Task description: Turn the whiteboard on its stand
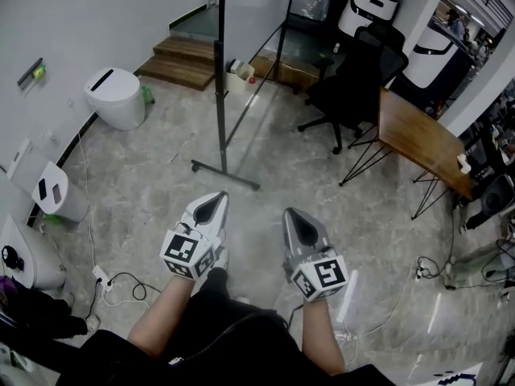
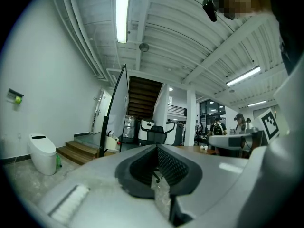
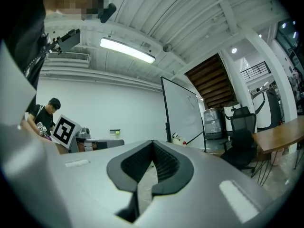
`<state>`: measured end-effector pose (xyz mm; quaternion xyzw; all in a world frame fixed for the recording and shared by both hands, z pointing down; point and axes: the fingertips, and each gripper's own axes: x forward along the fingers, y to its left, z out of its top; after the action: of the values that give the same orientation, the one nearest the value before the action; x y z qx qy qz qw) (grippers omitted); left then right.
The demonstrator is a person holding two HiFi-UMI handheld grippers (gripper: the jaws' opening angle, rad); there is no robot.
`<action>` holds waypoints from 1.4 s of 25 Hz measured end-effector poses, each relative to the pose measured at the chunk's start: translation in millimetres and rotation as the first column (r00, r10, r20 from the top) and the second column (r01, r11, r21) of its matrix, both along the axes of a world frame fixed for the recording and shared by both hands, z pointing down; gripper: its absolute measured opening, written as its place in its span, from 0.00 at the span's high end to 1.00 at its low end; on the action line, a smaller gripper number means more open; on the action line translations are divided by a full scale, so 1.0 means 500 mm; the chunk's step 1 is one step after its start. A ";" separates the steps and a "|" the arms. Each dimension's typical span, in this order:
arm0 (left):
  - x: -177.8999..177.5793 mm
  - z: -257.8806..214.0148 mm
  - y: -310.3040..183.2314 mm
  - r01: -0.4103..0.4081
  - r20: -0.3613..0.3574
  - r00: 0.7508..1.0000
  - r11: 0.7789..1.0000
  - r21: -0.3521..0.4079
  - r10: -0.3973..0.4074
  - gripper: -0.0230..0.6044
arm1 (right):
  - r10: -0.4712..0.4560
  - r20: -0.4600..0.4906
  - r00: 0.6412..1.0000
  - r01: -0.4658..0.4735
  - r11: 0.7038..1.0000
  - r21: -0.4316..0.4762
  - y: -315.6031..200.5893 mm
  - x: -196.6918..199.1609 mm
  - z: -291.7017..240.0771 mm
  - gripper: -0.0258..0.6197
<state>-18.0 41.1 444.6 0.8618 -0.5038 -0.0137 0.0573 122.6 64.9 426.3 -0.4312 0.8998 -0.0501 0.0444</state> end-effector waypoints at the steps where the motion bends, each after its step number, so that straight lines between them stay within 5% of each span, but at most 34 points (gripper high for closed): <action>1: -0.002 -0.001 -0.019 -0.007 0.003 1.000 1.000 0.001 0.007 0.96 | 0.007 -0.001 1.000 -0.007 1.000 -0.001 -0.017 -0.001 0.001 0.95; 17: -0.097 -0.010 -0.309 -0.079 -0.006 0.997 0.997 -0.016 0.079 0.96 | 0.039 -0.017 0.999 -0.040 0.999 -0.015 -0.275 -0.120 -0.013 0.95; 35: -0.207 0.004 -0.516 -0.136 -0.024 0.991 0.991 -0.021 0.135 0.96 | 0.087 -0.036 0.996 -0.087 0.996 -0.017 -0.469 -0.237 -0.012 0.95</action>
<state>-121.7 -217.1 446.7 0.8931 -0.4435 -0.0135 0.0736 4.0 -169.4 420.2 -0.4711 0.8803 -0.0488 0.0269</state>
